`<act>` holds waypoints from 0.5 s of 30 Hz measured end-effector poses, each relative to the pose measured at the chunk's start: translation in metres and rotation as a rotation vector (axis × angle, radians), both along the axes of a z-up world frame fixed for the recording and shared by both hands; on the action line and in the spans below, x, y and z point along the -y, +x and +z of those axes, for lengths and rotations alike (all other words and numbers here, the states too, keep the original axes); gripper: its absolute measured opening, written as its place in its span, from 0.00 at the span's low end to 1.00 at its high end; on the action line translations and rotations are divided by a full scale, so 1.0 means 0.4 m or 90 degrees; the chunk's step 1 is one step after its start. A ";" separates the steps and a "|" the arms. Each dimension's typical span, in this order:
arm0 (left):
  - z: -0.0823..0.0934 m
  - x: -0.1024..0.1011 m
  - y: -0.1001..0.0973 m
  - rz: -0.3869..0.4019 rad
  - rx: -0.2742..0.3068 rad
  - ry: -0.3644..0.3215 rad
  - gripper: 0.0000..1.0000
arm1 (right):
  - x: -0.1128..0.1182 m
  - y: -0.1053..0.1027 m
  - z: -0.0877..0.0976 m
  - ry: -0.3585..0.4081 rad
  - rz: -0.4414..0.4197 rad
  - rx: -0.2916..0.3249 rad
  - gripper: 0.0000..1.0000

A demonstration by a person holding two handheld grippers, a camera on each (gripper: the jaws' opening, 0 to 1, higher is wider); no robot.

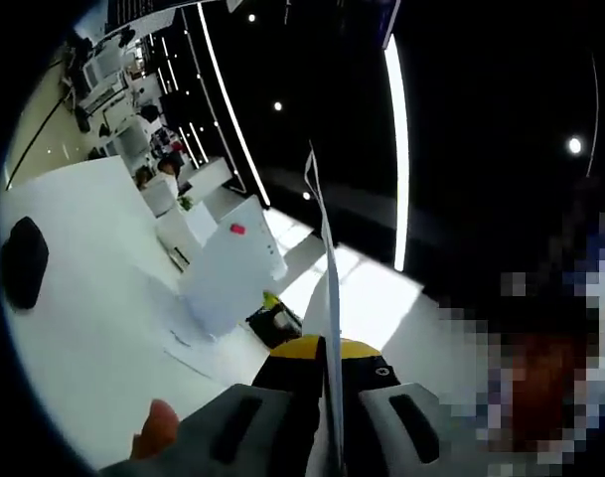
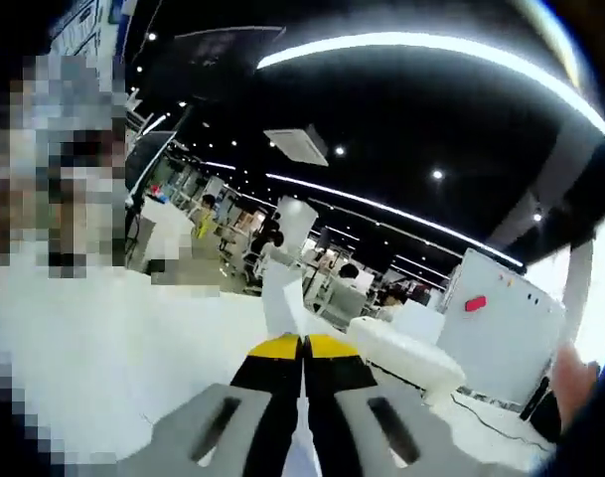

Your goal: Organize the stack of printing papers by aligning and flattening the scattered papers on the table

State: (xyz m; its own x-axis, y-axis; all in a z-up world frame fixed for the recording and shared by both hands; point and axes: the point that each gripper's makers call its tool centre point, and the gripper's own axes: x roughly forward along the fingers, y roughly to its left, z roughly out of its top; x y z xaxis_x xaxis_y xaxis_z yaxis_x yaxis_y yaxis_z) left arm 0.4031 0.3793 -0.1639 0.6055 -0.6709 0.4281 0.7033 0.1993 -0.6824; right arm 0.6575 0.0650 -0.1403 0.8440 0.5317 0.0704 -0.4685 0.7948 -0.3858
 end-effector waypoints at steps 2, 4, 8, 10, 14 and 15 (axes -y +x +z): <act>-0.005 0.007 0.011 -0.004 -0.003 -0.004 0.06 | 0.024 -0.033 0.060 0.057 0.014 -0.001 0.00; -0.011 0.020 0.018 -0.008 -0.006 -0.004 0.06 | 0.035 -0.067 0.104 0.088 0.033 0.004 0.00; -0.026 0.031 0.044 -0.015 -0.015 -0.012 0.06 | 0.043 -0.146 0.160 0.115 0.066 0.004 0.00; -0.033 0.040 0.054 -0.019 -0.018 -0.016 0.06 | 0.048 -0.186 0.193 0.123 0.083 0.008 0.00; -0.041 0.062 0.074 -0.025 -0.025 -0.019 0.06 | 0.043 -0.295 0.250 0.145 0.153 -0.001 0.00; -0.042 0.064 0.078 -0.025 -0.025 -0.019 0.06 | 0.047 -0.316 0.260 0.147 0.161 -0.005 0.00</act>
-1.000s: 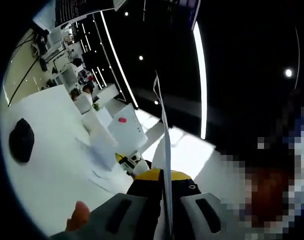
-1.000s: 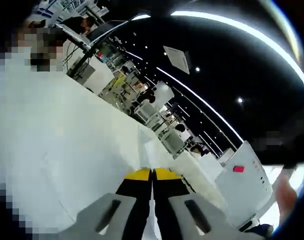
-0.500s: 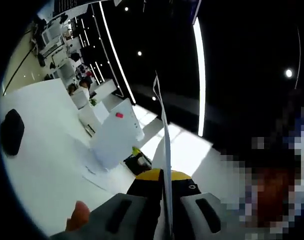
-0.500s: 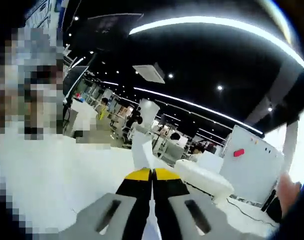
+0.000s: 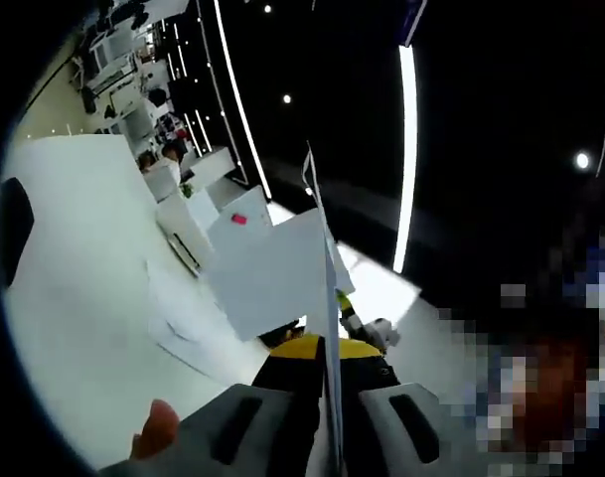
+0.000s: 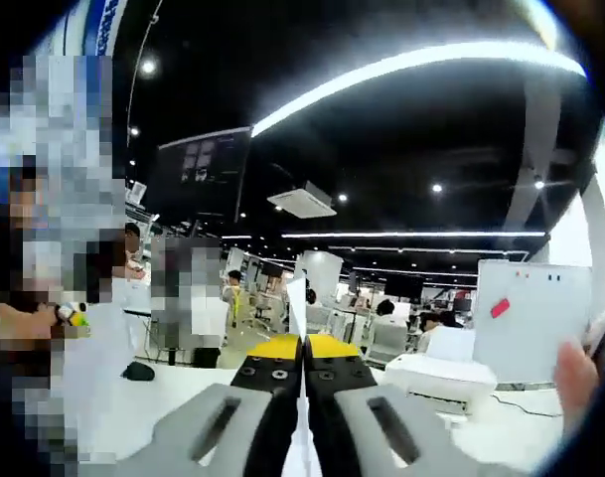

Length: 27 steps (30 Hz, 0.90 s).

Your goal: Organize the stack of printing papers by aligning and flattening the scattered papers on the table

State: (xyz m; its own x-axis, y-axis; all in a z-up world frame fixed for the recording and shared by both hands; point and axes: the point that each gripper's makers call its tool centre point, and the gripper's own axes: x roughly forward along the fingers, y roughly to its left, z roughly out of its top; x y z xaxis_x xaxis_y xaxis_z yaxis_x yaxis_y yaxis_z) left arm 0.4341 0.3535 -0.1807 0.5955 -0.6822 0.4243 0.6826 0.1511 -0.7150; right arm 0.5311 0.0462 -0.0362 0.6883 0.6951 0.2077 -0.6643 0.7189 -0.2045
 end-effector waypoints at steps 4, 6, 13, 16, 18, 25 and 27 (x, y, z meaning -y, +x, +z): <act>-0.011 0.013 0.020 0.001 -0.006 0.000 0.06 | 0.007 -0.090 0.041 0.000 0.051 -0.015 0.00; -0.019 0.013 0.034 0.001 -0.013 -0.007 0.05 | 0.004 -0.146 0.065 0.006 0.095 -0.026 0.00; -0.045 0.014 0.071 0.005 -0.036 -0.030 0.05 | 0.024 -0.291 0.164 0.026 0.185 -0.042 0.00; -0.064 0.017 0.087 0.011 -0.052 -0.037 0.05 | 0.015 -0.359 0.188 0.025 0.222 -0.058 0.00; -0.073 0.022 0.097 0.014 -0.061 -0.043 0.05 | -0.006 -0.406 0.190 0.019 0.244 -0.062 0.00; -0.095 0.061 0.134 0.016 -0.085 -0.048 0.05 | -0.055 -0.527 0.209 0.019 0.315 -0.087 0.00; -0.100 0.074 0.145 0.015 -0.089 -0.047 0.05 | -0.063 -0.559 0.217 0.026 0.334 -0.099 0.00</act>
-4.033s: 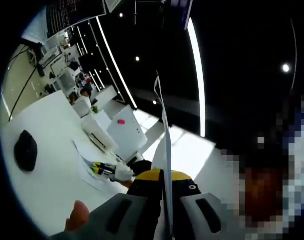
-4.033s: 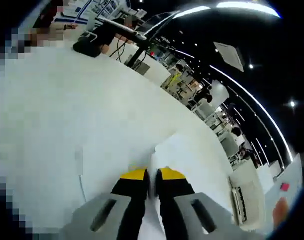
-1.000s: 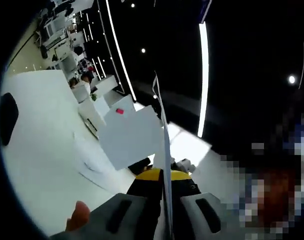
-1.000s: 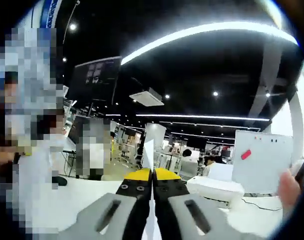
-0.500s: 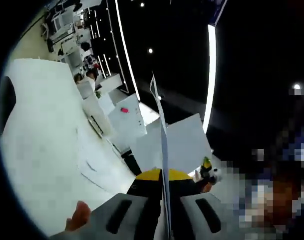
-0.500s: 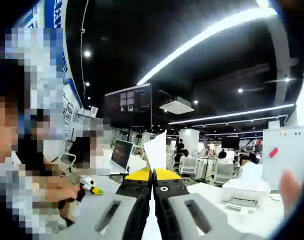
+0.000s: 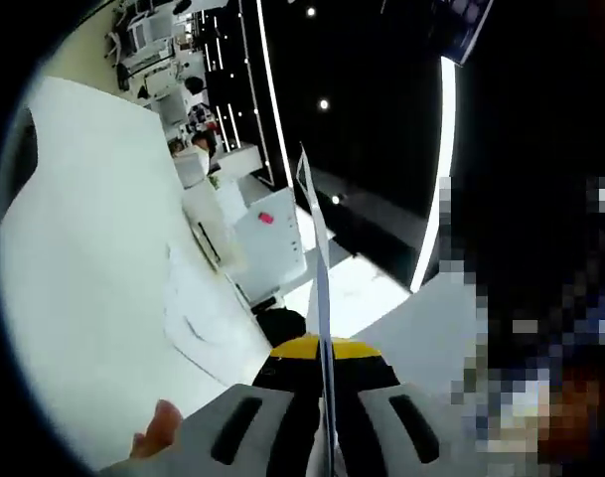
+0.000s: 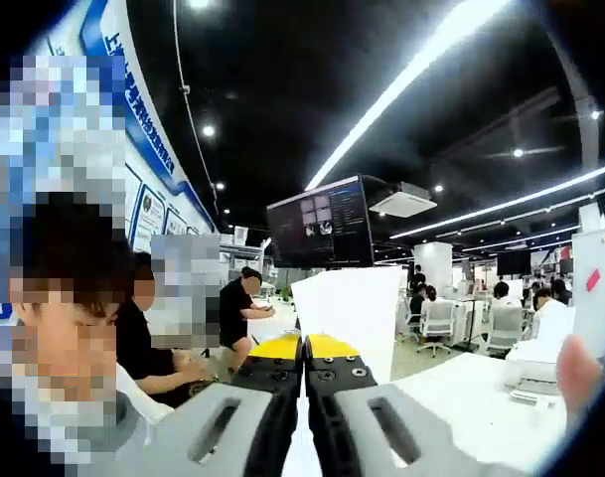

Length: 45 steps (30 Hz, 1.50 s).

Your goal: Organize the stack of printing papers by aligning and flattening the scattered papers on the table

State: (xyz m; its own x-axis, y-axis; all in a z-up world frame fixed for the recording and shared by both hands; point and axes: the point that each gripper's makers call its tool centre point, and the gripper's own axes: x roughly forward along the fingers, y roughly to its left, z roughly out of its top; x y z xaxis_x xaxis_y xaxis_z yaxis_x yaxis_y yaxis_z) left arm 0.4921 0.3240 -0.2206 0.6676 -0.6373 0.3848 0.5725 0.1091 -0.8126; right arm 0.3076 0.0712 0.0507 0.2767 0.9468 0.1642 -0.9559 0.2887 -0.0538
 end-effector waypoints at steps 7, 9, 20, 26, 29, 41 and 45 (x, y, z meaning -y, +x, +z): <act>0.004 0.065 0.006 -0.031 -0.008 -0.015 0.05 | -0.010 -0.038 -0.021 0.015 0.047 -0.072 0.00; 0.004 0.079 0.009 -0.044 -0.016 -0.028 0.05 | -0.012 -0.031 -0.036 0.016 0.046 -0.077 0.00; -0.002 0.119 -0.002 -0.088 -0.052 -0.084 0.05 | -0.027 0.231 -0.296 0.039 0.045 -0.355 0.00; 0.000 0.106 -0.003 -0.092 -0.056 -0.084 0.05 | 0.001 0.340 -0.357 0.033 0.016 -0.384 0.00; 0.002 0.099 -0.004 -0.095 -0.055 -0.084 0.05 | 0.004 0.369 -0.373 0.025 0.010 -0.398 0.00; -0.003 0.121 -0.017 -0.126 -0.068 -0.125 0.05 | -0.091 0.377 -0.441 -0.045 0.057 -0.464 0.00; -0.014 0.119 -0.007 -0.128 -0.088 -0.154 0.05 | -0.104 0.425 -0.458 -0.050 0.045 -0.498 0.00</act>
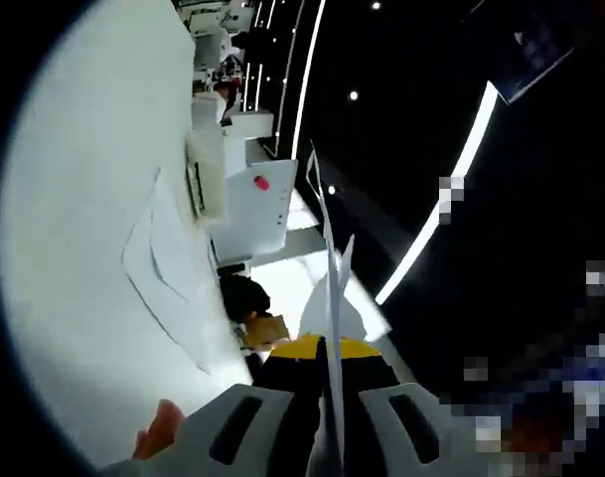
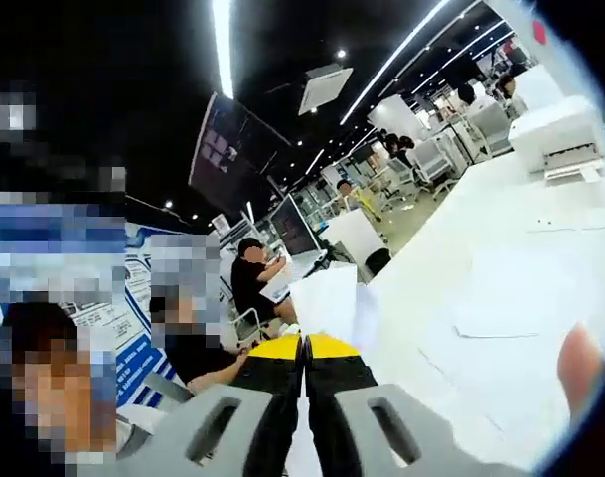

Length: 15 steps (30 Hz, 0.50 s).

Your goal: Organize the stack of printing papers by aligning and flattening the scattered papers on the table

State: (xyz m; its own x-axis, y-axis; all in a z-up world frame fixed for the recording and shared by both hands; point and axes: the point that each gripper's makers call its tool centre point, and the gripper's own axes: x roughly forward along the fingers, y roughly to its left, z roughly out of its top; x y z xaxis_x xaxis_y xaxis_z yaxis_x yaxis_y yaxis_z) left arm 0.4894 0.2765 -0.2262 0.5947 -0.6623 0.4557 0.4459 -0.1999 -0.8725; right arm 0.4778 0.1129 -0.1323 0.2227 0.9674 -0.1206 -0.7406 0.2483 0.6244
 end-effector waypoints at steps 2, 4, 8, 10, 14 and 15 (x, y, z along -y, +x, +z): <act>-0.008 -0.004 0.008 -0.001 -0.015 -0.007 0.05 | -0.001 0.026 -0.015 -0.005 -0.010 -0.017 0.00; -0.028 0.007 0.006 -0.017 -0.050 -0.002 0.05 | -0.001 0.058 -0.023 0.003 -0.012 -0.047 0.00; -0.049 0.027 0.000 -0.024 -0.077 0.006 0.05 | -0.002 0.103 -0.048 -0.006 -0.013 -0.090 0.00; -0.057 0.030 0.001 -0.023 -0.095 0.010 0.06 | -0.002 0.123 -0.066 -0.009 -0.022 -0.113 0.00; -0.064 0.028 0.000 -0.014 -0.102 0.020 0.06 | 0.010 0.166 -0.088 -0.006 -0.037 -0.152 0.00; -0.067 0.029 -0.002 -0.015 -0.103 0.025 0.06 | 0.017 0.181 -0.088 -0.005 -0.038 -0.154 0.00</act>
State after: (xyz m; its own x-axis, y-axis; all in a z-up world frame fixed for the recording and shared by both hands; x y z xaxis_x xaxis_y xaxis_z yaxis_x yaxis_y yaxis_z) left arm 0.4885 0.2649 -0.2529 0.6426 -0.6919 0.3290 0.2951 -0.1727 -0.9397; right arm 0.5503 0.1062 -0.1677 0.2435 0.9520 -0.1853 -0.5530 0.2932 0.7799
